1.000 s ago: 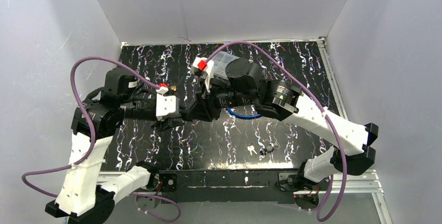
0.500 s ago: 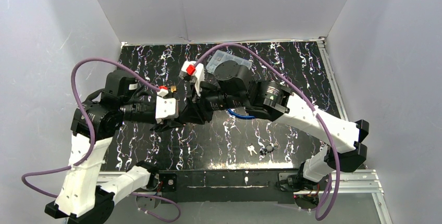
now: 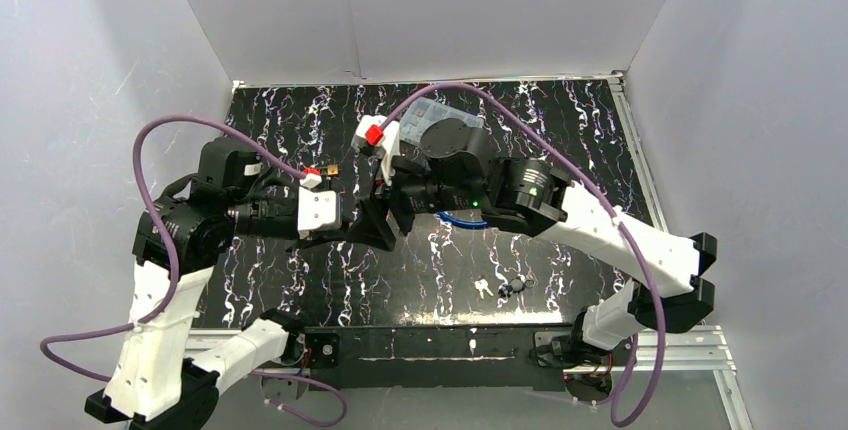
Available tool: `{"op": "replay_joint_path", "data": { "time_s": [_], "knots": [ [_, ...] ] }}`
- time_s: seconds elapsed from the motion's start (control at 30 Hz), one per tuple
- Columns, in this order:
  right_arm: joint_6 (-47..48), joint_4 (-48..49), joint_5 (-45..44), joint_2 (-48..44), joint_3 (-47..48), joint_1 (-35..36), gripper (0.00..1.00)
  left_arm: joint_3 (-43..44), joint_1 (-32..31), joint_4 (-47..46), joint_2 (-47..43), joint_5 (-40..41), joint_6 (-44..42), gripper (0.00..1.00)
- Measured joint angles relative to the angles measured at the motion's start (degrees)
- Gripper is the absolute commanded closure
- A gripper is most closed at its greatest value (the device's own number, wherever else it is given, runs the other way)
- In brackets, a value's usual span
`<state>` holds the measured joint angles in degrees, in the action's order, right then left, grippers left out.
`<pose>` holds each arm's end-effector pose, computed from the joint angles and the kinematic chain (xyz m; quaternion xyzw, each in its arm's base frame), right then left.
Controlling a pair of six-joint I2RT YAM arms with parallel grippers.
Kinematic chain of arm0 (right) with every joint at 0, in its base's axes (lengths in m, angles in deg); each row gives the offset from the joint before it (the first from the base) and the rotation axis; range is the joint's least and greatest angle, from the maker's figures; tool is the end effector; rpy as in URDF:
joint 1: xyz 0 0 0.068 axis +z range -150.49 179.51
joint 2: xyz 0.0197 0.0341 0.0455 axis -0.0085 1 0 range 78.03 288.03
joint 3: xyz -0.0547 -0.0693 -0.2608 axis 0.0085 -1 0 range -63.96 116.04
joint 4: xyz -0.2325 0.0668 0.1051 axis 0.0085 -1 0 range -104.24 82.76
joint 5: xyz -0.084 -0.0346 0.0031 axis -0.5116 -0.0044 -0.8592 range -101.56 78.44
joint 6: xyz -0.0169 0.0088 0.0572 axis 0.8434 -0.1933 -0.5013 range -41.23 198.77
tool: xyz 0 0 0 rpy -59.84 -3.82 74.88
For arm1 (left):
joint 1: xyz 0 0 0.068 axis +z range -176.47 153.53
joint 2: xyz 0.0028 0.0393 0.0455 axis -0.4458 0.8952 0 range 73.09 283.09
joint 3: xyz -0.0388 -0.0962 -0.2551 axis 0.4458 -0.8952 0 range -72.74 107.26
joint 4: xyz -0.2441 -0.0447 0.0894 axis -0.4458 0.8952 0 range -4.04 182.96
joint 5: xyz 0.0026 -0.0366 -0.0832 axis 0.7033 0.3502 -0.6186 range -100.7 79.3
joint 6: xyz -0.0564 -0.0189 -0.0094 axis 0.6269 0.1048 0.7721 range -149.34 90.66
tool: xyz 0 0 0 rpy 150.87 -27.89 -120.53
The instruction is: Unlock with the key
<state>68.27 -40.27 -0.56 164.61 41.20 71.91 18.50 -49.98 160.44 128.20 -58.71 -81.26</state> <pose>0.0928 0.3205 0.4859 -0.4549 0.6446 0.4604 0.4068 0.0908 -0.0757 0.4622 0.6432 0.5420 -0.2573 0.4757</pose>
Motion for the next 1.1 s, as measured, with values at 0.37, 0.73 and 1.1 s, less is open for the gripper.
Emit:
{"op": "replay_joint_path", "data": {
  "time_s": [0.37, 0.73, 1.1],
  "knots": [
    [0.0, 0.2, -3.1, -11.1, -6.0, -0.4, 0.29, 0.0, 0.0, -0.8, -0.5, 1.1, 0.6, 1.0],
    [3.2, -1.7, -4.3, -8.0, -5.2, -0.4, 0.44, 0.5, 0.0, -0.7, 0.2, 0.8, 2.4, 1.0],
    [6.1, -3.2, -4.8, -3.8, -1.0, 0.0, 0.61, 2.3, 0.0, 2.6, 3.6, 0.4, 2.6, 1.0]
  ]
}}
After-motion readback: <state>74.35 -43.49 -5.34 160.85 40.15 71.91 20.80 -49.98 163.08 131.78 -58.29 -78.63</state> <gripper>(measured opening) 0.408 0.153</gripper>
